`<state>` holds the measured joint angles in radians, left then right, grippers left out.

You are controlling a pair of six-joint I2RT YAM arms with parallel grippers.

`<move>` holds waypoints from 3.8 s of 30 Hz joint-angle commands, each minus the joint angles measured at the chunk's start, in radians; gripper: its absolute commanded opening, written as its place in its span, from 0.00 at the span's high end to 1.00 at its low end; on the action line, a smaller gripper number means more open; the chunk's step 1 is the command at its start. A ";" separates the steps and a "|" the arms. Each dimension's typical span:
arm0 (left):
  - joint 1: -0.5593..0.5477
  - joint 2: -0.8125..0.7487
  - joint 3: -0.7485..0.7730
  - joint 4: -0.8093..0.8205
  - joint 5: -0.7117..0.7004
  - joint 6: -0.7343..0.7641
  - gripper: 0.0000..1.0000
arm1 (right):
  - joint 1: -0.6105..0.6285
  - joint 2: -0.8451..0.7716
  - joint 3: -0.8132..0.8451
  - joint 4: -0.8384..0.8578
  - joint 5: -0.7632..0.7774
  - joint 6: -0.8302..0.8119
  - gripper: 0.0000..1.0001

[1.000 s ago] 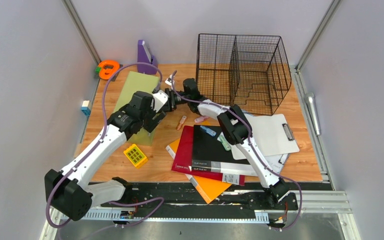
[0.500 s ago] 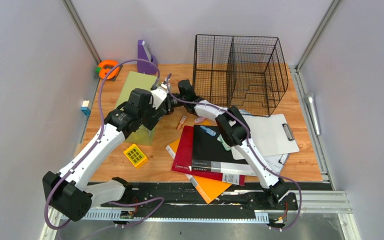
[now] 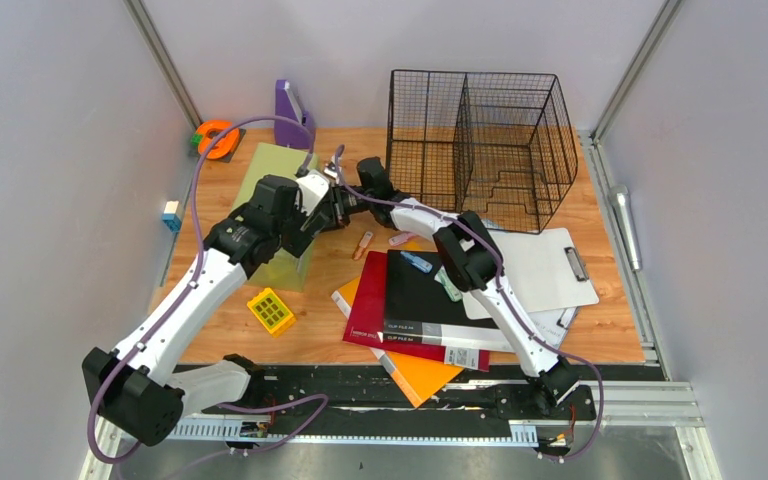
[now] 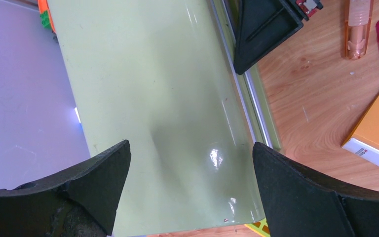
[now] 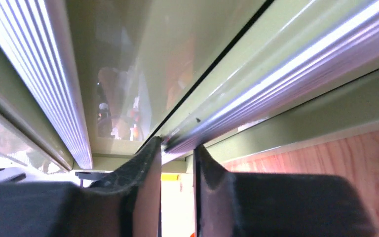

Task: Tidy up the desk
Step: Open the drawer in the storage box.

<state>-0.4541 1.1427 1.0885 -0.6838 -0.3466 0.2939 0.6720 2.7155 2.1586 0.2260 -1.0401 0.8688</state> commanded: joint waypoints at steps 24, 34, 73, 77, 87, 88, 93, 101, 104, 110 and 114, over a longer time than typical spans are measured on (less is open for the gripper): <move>0.258 -0.010 0.125 -0.024 0.207 -0.113 0.00 | 0.018 0.085 -0.033 0.059 0.011 0.001 0.41; 0.505 0.063 0.165 -0.029 0.408 -0.265 0.00 | 0.021 0.101 -0.022 0.177 -0.012 0.097 0.49; 0.718 0.227 0.017 0.011 0.773 -0.367 0.02 | 0.013 0.178 -0.085 0.449 -0.077 0.258 1.00; 0.720 0.233 0.024 0.014 0.738 -0.364 0.03 | 0.000 0.183 -0.107 0.454 -0.091 0.240 1.00; 0.729 0.246 0.028 0.020 0.666 -0.357 0.03 | -0.024 0.174 -0.157 0.454 -0.103 0.218 1.00; 0.730 0.246 0.027 0.021 0.665 -0.358 0.03 | -0.025 0.172 -0.161 0.450 -0.102 0.214 1.00; 0.733 0.247 0.026 0.023 0.657 -0.362 0.03 | -0.028 0.148 -0.169 0.369 -0.093 0.171 1.00; 0.736 0.228 0.026 0.023 0.641 -0.370 0.03 | -0.034 0.084 -0.174 0.117 -0.016 0.036 1.00; 0.737 0.216 0.024 0.026 0.626 -0.369 0.03 | -0.039 0.052 -0.204 0.068 0.006 0.011 1.00; 0.736 0.203 0.024 0.027 0.615 -0.371 0.03 | -0.058 0.014 -0.252 0.060 0.019 -0.006 1.00; 0.738 0.200 0.022 0.026 0.614 -0.370 0.03 | -0.058 0.009 -0.258 0.071 0.013 0.001 1.00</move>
<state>0.2695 1.3373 1.1461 -0.5648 0.4168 -0.1287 0.6380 2.6530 1.9739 0.4328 -1.0416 0.8925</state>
